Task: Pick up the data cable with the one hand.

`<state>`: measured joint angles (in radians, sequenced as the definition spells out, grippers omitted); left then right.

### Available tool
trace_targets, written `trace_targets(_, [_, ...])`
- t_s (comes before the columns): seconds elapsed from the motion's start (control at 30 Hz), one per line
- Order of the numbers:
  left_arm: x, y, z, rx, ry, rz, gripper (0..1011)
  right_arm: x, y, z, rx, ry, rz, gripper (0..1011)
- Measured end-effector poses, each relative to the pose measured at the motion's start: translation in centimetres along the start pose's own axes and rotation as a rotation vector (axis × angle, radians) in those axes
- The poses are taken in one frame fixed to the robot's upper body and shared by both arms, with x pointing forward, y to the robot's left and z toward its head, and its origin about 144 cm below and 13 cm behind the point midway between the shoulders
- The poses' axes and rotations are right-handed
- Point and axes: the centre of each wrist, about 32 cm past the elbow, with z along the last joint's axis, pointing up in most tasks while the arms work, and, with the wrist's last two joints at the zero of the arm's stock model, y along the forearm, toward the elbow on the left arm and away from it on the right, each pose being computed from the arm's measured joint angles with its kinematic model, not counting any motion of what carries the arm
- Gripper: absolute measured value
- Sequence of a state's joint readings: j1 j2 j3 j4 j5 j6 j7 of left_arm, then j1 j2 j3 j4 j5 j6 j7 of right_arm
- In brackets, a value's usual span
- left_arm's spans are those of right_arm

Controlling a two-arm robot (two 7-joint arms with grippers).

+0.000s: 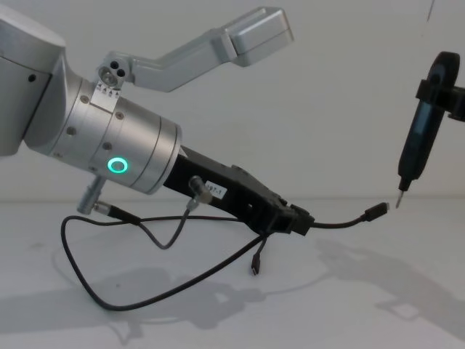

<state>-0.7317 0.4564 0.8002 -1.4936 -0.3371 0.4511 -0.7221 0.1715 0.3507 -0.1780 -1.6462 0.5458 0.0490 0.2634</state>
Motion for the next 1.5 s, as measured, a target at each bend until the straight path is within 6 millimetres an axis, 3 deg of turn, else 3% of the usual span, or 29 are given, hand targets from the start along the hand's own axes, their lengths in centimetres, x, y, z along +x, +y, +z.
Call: trace_targets(1.5, [0.00,0.00,0.00,0.000,0.000,0.000,40,-0.14,0.46,0.01,-0.004,0.027,0.022,279])
